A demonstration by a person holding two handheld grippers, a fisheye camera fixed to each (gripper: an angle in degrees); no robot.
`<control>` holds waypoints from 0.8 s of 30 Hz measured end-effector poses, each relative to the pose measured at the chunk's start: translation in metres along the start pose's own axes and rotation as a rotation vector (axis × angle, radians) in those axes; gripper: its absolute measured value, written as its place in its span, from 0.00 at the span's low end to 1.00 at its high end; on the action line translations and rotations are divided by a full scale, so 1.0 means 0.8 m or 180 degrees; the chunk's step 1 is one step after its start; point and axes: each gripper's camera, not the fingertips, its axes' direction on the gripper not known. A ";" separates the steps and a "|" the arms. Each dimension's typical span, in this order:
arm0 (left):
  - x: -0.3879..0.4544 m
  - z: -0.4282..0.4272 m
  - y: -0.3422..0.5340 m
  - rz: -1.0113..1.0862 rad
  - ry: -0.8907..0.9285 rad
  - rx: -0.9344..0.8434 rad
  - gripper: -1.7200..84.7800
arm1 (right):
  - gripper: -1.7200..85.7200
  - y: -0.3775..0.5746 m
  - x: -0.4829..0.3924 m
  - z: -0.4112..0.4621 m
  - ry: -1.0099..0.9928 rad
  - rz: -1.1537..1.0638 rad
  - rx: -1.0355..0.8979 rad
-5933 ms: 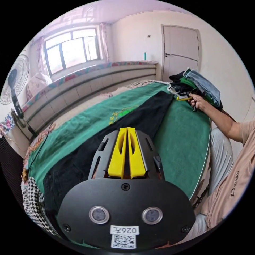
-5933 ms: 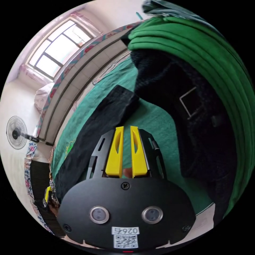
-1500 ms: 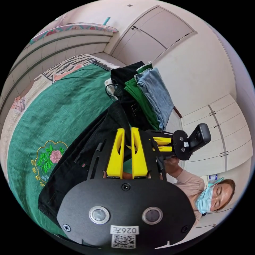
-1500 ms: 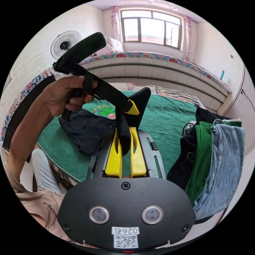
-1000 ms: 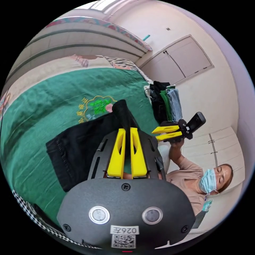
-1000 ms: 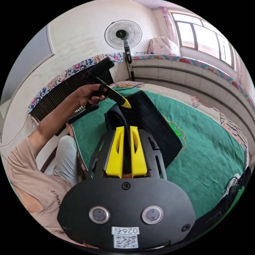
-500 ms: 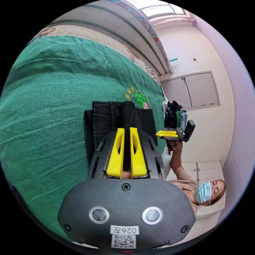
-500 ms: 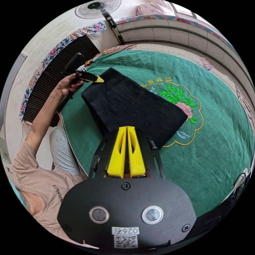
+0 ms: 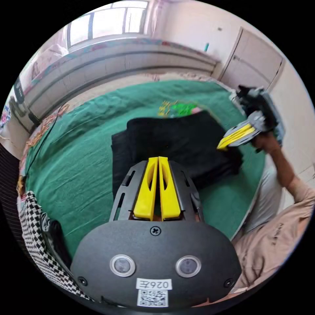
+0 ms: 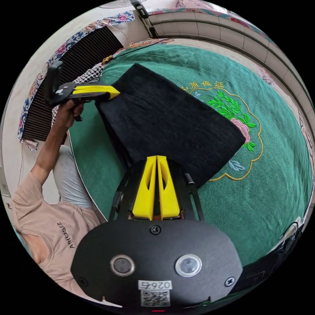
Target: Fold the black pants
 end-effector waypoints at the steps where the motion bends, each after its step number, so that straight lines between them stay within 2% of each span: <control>1: 0.000 0.002 0.017 -0.0018 0.0047 0.0136 0.01 | 0.01 -0.002 0.000 0.000 -0.0024 -0.0016 0.0005; 2: -0.012 -0.011 0.026 -0.0127 0.0291 0.0242 0.01 | 0.01 -0.005 -0.001 -0.002 -0.0029 -0.0010 0.0001; 4: -0.031 -0.026 0.030 -0.0353 0.0613 0.0100 0.01 | 0.01 -0.008 -0.004 -0.009 -0.0021 -0.0040 0.0015; 7: -0.026 -0.069 0.060 -0.0588 0.0265 0.0539 0.01 | 0.01 -0.012 -0.019 -0.022 0.0247 -0.0139 0.0066; 9: -0.008 -0.094 0.068 -0.0426 0.0132 0.0724 0.01 | 0.01 -0.015 -0.041 -0.028 0.0730 -0.0307 0.0124; 12: 0.036 -0.122 0.073 -0.0065 -0.0126 0.1003 0.01 | 0.01 -0.021 -0.063 -0.022 0.1105 -0.0504 0.0044; 15: 0.084 -0.126 0.074 0.0197 -0.0722 0.1117 0.01 | 0.01 -0.023 -0.078 -0.019 0.1415 -0.0588 0.0094; 17: 0.119 -0.111 0.071 0.0493 -0.1214 0.1029 0.01 | 0.01 -0.020 -0.086 -0.019 0.1611 -0.0650 0.0171; 18: 0.125 -0.105 0.069 0.0538 -0.1248 0.0965 0.01 | 0.01 -0.017 -0.090 -0.020 0.1740 -0.0685 0.0248; 22: 0.123 -0.032 0.052 0.0599 -0.0960 0.0115 0.01 | 0.01 -0.016 -0.089 -0.030 0.1923 -0.0704 0.0377; 24: 0.120 -0.028 0.055 0.0685 -0.0995 0.0172 0.01 | 0.01 -0.020 -0.077 -0.047 0.1859 -0.0675 0.0414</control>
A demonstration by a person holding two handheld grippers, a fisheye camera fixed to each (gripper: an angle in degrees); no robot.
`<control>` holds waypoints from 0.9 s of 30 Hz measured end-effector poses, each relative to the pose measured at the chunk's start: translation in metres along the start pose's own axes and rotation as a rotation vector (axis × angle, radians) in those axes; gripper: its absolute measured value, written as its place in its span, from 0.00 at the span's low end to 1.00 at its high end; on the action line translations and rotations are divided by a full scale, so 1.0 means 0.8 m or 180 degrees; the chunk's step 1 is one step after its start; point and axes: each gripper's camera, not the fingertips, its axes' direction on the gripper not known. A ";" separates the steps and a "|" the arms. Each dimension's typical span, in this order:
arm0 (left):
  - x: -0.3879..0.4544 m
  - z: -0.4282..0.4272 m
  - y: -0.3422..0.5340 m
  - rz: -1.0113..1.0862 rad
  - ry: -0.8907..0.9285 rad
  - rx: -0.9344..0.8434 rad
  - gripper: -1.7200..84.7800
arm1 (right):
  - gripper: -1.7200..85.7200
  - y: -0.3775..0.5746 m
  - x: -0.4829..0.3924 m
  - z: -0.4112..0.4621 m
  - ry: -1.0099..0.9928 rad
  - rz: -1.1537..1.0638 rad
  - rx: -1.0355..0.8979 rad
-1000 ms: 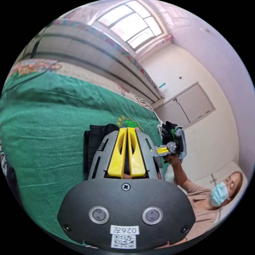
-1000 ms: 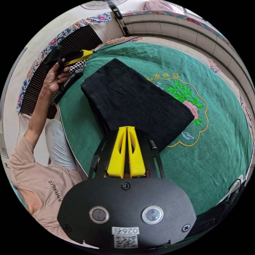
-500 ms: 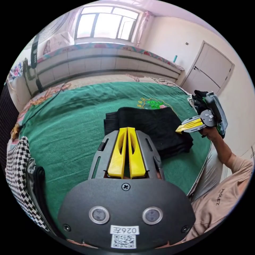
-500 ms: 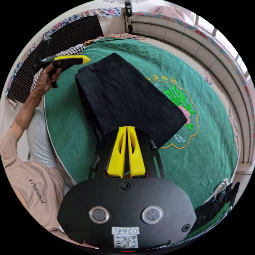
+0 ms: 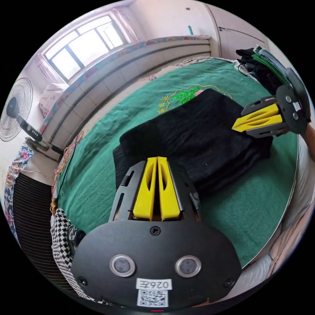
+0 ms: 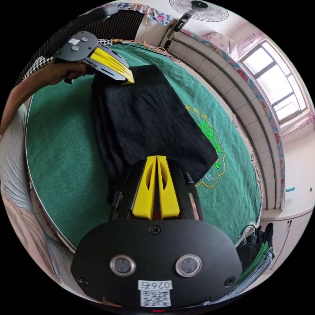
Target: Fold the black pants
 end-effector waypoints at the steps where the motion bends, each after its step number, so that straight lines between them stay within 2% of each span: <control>1: -0.007 0.002 0.000 -0.0015 0.0065 -0.0068 0.01 | 0.01 0.000 0.007 -0.002 -0.0037 0.0021 0.0015; 6: -0.055 -0.005 0.013 -0.0237 0.0272 -0.0142 0.01 | 0.00 -0.004 0.091 -0.023 -0.0573 0.0334 0.0031; 8: -0.098 -0.022 0.039 -0.0564 0.0104 0.0135 0.02 | 0.01 -0.001 0.126 -0.032 -0.0763 0.0460 0.0035; 10: -0.142 -0.029 0.068 -0.0928 0.0189 0.0360 0.02 | 0.01 0.007 0.167 -0.043 -0.0853 0.0653 0.0110; 12: -0.187 -0.022 0.098 -0.1277 0.0397 0.0482 0.05 | 0.05 0.022 0.232 -0.053 -0.0908 0.1130 0.0186; 14: -0.239 0.011 0.135 -0.1589 0.0772 0.0391 0.14 | 0.10 0.038 0.285 -0.052 -0.1046 0.1539 0.0181; 16: -0.272 0.046 0.161 -0.1766 0.1156 0.0290 0.19 | 0.12 0.056 0.335 -0.043 -0.1413 0.1804 0.0119; 21: -0.328 0.127 0.207 -0.2102 0.2224 0.0287 0.25 | 0.14 0.114 0.454 0.014 -0.2943 0.2406 0.0204; 22: -0.335 0.145 0.212 -0.2158 0.2456 0.0299 0.26 | 0.14 0.118 0.463 0.022 -0.3040 0.2469 0.0208; 27: -0.357 0.165 0.218 -0.2111 0.2358 0.0217 0.25 | 0.14 0.131 0.513 0.053 -0.3174 0.2606 0.0187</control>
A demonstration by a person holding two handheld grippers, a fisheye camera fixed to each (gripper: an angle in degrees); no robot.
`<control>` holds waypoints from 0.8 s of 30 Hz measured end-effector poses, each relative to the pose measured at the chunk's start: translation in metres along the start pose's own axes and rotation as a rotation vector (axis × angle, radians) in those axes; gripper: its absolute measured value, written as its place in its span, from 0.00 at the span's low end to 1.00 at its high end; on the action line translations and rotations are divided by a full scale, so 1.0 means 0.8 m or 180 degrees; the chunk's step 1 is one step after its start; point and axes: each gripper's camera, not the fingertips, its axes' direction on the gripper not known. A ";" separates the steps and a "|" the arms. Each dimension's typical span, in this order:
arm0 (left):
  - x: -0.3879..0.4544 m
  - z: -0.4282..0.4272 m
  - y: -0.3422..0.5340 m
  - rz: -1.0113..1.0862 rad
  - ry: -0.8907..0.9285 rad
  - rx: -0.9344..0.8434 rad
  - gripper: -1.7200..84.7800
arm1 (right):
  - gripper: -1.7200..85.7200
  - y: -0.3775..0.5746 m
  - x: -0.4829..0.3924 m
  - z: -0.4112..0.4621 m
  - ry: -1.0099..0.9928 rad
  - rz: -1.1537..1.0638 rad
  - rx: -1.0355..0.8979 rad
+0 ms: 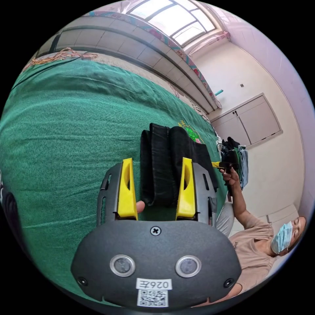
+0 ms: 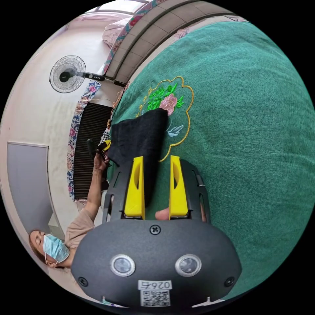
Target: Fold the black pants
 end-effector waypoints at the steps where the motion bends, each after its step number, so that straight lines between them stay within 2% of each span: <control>1: -0.004 -0.002 -0.002 0.0036 -0.0029 -0.0024 0.25 | 0.13 -0.003 0.002 -0.002 0.0011 -0.0013 -0.0004; 4: -0.014 -0.009 -0.006 0.0102 -0.0050 -0.0078 0.25 | 0.13 -0.015 0.016 -0.005 0.0014 -0.0039 0.0032; 5: -0.021 -0.008 -0.009 0.0116 0.0118 -0.0178 0.24 | 0.13 -0.019 0.023 -0.004 -0.0003 -0.0035 0.0066; 9: -0.038 -0.022 -0.009 0.0096 0.0204 -0.0186 0.23 | 0.11 -0.033 0.053 0.029 -0.0415 -0.0062 0.0008; 15: -0.034 -0.052 -0.011 0.0225 -0.0028 -0.0328 0.21 | 0.10 -0.037 0.095 0.066 -0.0393 -0.0075 0.0192; 18: -0.034 -0.055 -0.013 0.0139 0.0264 -0.0692 0.18 | 0.11 -0.032 0.124 0.090 -0.0505 -0.0072 0.0268; 24: -0.024 -0.106 0.009 0.0290 0.0128 -0.0634 0.18 | 0.06 -0.017 0.177 0.158 -0.0349 -0.0094 0.0301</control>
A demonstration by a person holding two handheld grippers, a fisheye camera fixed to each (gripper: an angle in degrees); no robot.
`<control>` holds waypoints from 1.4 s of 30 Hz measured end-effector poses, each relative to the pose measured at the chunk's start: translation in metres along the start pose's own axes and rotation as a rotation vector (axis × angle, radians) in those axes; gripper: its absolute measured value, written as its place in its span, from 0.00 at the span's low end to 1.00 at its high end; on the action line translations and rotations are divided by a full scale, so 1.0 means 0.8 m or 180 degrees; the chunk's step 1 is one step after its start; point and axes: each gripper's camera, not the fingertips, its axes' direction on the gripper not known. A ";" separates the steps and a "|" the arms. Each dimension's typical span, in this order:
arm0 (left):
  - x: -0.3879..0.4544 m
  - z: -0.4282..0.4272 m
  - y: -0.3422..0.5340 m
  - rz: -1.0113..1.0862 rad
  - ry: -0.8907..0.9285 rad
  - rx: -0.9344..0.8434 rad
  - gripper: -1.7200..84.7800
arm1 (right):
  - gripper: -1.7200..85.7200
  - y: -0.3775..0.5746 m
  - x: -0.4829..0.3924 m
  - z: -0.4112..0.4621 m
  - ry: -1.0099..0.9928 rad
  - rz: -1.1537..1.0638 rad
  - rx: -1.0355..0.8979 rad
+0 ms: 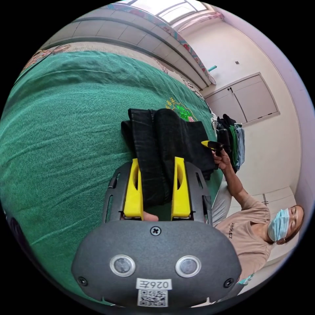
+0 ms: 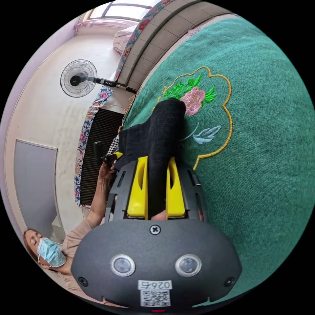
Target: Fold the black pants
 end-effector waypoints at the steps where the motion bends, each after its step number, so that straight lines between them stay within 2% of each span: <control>1: 0.006 -0.012 0.006 -0.0043 -0.0042 -0.0009 0.17 | 0.05 0.003 0.005 0.007 0.0067 -0.0003 0.0002; 4: 0.036 -0.053 0.027 0.0010 -0.0198 0.0152 0.13 | 0.03 0.025 0.015 0.039 0.0298 -0.0133 0.0142; 10: 0.148 -0.155 0.103 0.0350 -0.0620 0.0675 0.11 | 0.02 0.094 -0.019 0.121 0.1495 -0.1097 0.0331; 12: 0.186 -0.193 0.136 0.0496 -0.0666 0.0839 0.11 | 0.02 0.135 -0.029 0.151 0.1982 -0.1519 0.0535; 14: 0.239 -0.253 0.191 0.0756 -0.0811 0.1088 0.10 | 0.02 0.164 -0.032 0.171 0.2205 -0.1709 0.0751; 18: 0.313 -0.358 0.300 0.1116 -0.1461 0.1580 0.10 | 0.02 0.210 -0.037 0.225 0.2195 -0.1928 0.1171; 21: 0.345 -0.444 0.404 0.1154 -0.1999 0.1968 0.10 | 0.02 0.210 -0.062 0.288 0.2186 -0.2229 0.1030; 26: 0.325 -0.615 0.613 0.0538 -0.2422 0.2775 0.10 | 0.02 0.208 -0.136 0.429 0.2163 -0.2979 0.0766; 29: 0.292 -0.706 0.737 -0.0048 -0.2385 0.3274 0.10 | 0.03 0.210 -0.188 0.537 0.2035 -0.3414 0.0380; 33: 0.242 -0.782 0.863 -0.0935 -0.2319 0.3656 0.11 | 0.04 0.244 -0.244 0.708 0.2220 -0.4075 0.0084; 35: 0.205 -0.815 0.934 -0.1754 -0.2312 0.3962 0.10 | 0.05 0.250 -0.250 0.785 0.2338 -0.4095 -0.0028; 37: 0.193 -0.831 0.985 -0.2173 -0.2300 0.4329 0.10 | 0.05 0.250 -0.242 0.849 0.2479 -0.3837 -0.0072; 39: 0.200 -0.842 1.015 -0.2165 -0.2321 0.4601 0.09 | 0.02 0.262 -0.219 0.895 0.2616 -0.3558 0.0103; 42: 0.232 -0.852 1.010 -0.1878 -0.2629 0.4678 0.06 | 0.01 0.294 -0.188 0.904 0.2590 -0.3714 0.0276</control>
